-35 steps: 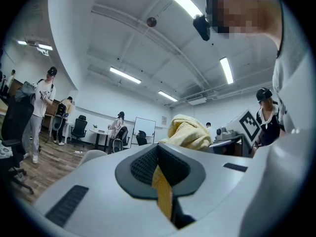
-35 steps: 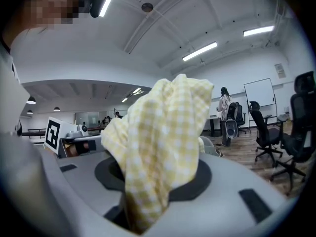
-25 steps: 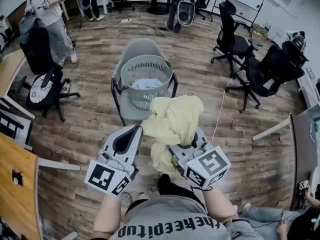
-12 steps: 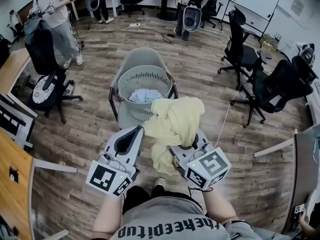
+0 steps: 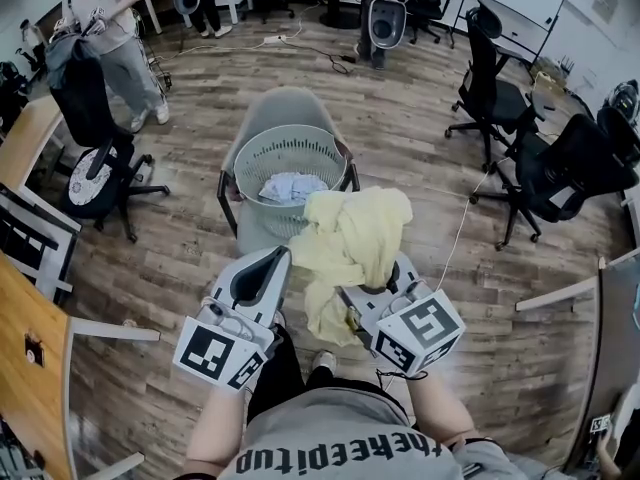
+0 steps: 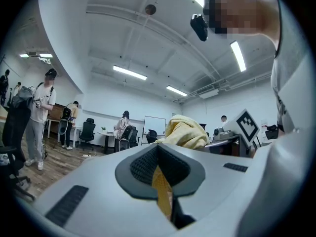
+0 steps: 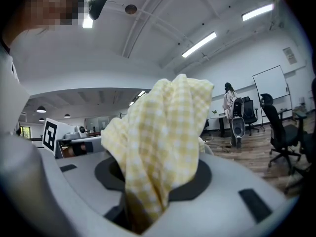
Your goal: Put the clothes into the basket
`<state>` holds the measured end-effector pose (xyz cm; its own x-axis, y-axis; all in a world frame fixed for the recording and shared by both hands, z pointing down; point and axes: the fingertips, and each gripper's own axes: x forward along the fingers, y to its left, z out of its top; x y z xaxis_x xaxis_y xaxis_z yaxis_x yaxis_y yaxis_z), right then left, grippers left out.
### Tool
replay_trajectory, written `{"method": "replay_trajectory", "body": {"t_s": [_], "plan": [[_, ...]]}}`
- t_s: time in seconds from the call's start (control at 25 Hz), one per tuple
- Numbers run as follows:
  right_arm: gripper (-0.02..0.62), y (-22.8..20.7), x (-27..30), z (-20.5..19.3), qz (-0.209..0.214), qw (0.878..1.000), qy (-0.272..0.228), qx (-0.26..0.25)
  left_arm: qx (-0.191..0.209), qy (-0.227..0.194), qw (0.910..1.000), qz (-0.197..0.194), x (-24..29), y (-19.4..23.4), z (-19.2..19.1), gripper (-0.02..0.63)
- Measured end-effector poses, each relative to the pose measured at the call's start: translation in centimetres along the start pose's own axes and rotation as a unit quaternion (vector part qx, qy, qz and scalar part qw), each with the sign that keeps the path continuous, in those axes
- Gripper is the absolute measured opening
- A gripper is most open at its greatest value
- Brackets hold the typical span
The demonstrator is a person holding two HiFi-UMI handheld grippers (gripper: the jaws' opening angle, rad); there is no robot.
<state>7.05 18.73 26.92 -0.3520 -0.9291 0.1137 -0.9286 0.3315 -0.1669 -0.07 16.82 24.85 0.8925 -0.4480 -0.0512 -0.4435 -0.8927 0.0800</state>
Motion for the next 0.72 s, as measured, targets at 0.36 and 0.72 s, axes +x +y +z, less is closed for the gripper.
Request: {"method": "replay_trajectory", "body": {"t_s": [0.36,0.72], "plan": [[0.187,-2.2,3.2,0.7,-0.022,1.000,0.002,0.006,0.000,0.005,0.9998,-0.018,2.9,3.3,0.1,0.015],[0.187,-4.2,8.3,1.4,-0.050,0.999,0.003,0.014,-0.003,0.011,0.9991,-0.042,5.7,8.7,0.4,0.015]]}}
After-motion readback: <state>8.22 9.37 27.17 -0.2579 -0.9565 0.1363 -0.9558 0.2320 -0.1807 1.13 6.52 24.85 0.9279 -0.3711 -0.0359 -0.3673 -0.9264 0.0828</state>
